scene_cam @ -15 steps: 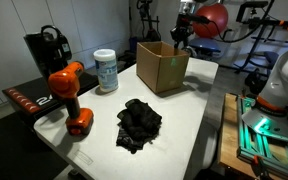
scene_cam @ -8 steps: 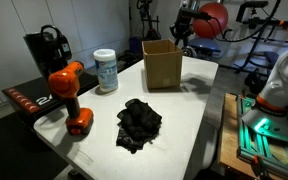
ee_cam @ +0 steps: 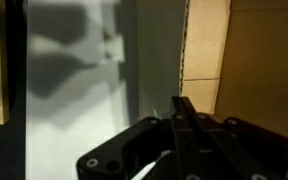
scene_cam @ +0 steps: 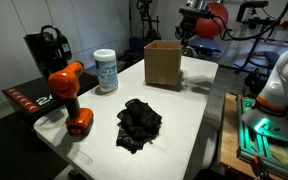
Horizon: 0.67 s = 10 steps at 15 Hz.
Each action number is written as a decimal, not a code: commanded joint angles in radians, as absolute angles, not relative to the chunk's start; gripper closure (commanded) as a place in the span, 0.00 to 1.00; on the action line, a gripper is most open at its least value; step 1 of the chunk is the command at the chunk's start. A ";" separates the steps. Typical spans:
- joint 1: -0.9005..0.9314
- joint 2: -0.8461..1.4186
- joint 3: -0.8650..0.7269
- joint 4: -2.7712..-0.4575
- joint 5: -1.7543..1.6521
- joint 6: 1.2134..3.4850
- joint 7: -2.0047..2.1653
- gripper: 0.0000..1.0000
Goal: Rotate the cardboard box clockwise once
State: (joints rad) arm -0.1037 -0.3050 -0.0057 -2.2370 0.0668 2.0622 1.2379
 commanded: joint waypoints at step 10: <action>-0.129 -0.398 0.030 -2.352 0.030 2.141 1.408 0.67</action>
